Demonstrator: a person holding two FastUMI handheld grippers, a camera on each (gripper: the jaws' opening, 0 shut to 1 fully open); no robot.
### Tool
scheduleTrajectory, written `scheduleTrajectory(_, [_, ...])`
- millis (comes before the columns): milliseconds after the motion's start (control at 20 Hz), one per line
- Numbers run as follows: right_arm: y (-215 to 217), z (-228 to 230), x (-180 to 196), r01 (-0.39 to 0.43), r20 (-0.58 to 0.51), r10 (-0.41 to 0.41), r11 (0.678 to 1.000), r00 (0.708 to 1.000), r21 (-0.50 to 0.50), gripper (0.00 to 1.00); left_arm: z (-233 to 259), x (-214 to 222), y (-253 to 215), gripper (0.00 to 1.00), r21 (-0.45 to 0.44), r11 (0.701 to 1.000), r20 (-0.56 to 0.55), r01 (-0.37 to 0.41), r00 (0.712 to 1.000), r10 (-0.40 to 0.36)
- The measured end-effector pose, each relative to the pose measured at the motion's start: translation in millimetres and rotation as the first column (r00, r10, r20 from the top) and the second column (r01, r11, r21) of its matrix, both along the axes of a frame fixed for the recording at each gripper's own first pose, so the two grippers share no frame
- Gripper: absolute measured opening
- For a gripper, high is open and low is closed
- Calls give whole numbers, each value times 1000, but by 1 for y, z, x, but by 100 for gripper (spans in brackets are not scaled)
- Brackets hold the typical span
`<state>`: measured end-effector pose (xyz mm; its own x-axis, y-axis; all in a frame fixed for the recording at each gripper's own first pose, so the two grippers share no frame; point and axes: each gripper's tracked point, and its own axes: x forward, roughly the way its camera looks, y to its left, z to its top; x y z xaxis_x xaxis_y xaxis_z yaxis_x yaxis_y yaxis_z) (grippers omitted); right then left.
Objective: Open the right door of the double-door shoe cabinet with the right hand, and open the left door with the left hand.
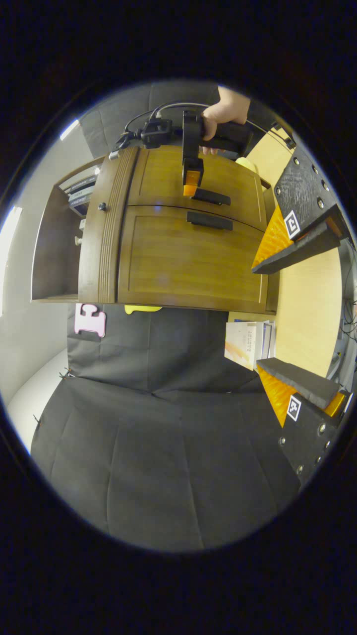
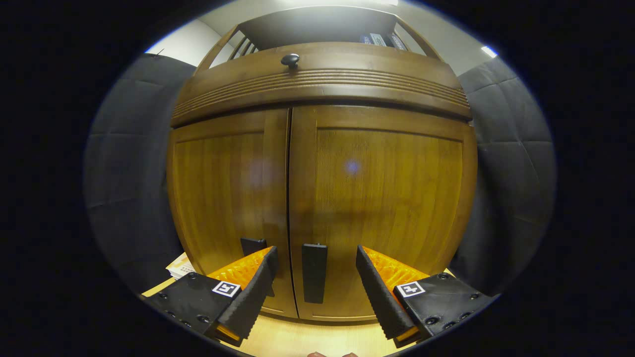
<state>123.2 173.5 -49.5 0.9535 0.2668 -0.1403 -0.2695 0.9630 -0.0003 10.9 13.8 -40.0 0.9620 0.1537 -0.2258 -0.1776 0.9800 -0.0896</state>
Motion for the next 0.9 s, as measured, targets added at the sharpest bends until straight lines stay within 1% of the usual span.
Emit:
scheduleTrajectory(200, [2,-13,21,29,-29,-29,999,999,14,97,0,7,-4,99,-9,1000,-23,10,1000,-11])
scheduleTrajectory(300, [1,-21,25,41,-51,-39,999,998,25,98,2,5,-3,99,-1,1000,-27,25,999,-25])
scheduleTrajectory(400, [1,-29,30,46,-72,-44,998,996,40,96,-2,12,-8,99,7,999,-32,43,999,-43])
scheduleTrajectory(500, [3,-34,35,44,-75,-40,998,996,48,88,-3,20,-15,99,14,998,-35,63,997,-62])
scheduleTrajectory(650, [11,-45,38,39,-76,-37,999,996,20,62,-1,20,-27,99,16,996,-44,86,995,-85])
scheduleTrajectory(750, [16,-51,42,32,-91,-30,999,995,25,45,5,15,-35,99,15,995,-49,99,994,-98])
scheduleTrajectory(800, [18,-54,45,29,-98,-26,999,995,26,46,10,14,-41,99,14,994,-46,108,993,-107])
scheduleTrajectory(850, [13,-53,41,49,-95,-46,999,994,23,47,12,11,-45,99,17,993,-42,116,992,-115])
scheduleTrajectory(900, [15,-48,43,53,-88,-51,998,995,31,37,14,11,-47,99,21,992,-40,122,992,-121])
